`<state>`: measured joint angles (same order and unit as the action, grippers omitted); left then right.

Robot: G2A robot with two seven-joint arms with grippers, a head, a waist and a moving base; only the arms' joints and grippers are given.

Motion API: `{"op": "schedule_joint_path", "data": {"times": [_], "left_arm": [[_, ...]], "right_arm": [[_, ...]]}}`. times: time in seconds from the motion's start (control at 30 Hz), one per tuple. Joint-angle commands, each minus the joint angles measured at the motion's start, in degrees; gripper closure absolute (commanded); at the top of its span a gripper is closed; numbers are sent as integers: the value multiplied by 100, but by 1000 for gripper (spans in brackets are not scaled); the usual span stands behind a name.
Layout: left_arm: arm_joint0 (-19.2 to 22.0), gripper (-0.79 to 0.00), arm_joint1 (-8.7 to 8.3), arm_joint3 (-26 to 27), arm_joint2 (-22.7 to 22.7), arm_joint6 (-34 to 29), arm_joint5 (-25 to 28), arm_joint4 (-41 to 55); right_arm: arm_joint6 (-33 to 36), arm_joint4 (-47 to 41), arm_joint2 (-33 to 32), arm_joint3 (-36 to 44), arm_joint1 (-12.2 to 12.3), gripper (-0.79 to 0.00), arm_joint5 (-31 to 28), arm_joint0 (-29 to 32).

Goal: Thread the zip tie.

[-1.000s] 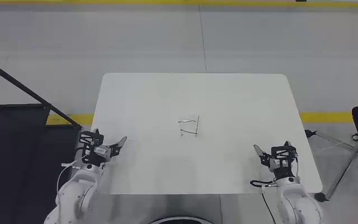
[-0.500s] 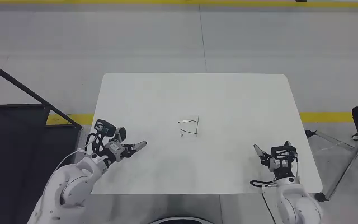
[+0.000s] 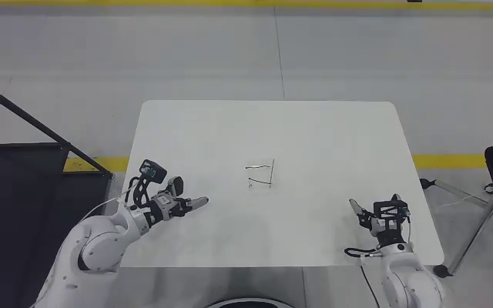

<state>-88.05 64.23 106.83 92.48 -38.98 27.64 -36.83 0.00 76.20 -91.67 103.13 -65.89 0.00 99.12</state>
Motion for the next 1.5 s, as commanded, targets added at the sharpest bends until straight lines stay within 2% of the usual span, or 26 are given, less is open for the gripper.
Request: {"op": "schedule_joint_path", "data": {"times": [0.0,0.13,0.3,0.6,1.0,1.1,1.47], "left_arm": [[2,-785,5,-26,-61,21,-15,147],[273,-785,25,-106,-259,-156,-433,946],[902,-785,47,-390,-574,-777,-1048,2121],[1927,-785,130,-1087,-1408,-1183,-2161,2648],[1834,-785,121,-1116,-1313,-1157,-2170,2885],[1930,-785,131,-1248,-1306,-1094,-2598,3160],[2820,-785,273,-2020,-2146,-946,-3776,3205]], "right_arm": [[0,0,0,0,0,-785,0,0],[0,0,0,0,0,-785,0,0],[0,0,0,0,0,-785,0,0],[0,0,0,0,0,-785,0,0],[0,0,0,0,0,-785,0,0],[0,0,0,0,0,-785,0,0],[0,0,0,0,0,-785,0,0]]}}
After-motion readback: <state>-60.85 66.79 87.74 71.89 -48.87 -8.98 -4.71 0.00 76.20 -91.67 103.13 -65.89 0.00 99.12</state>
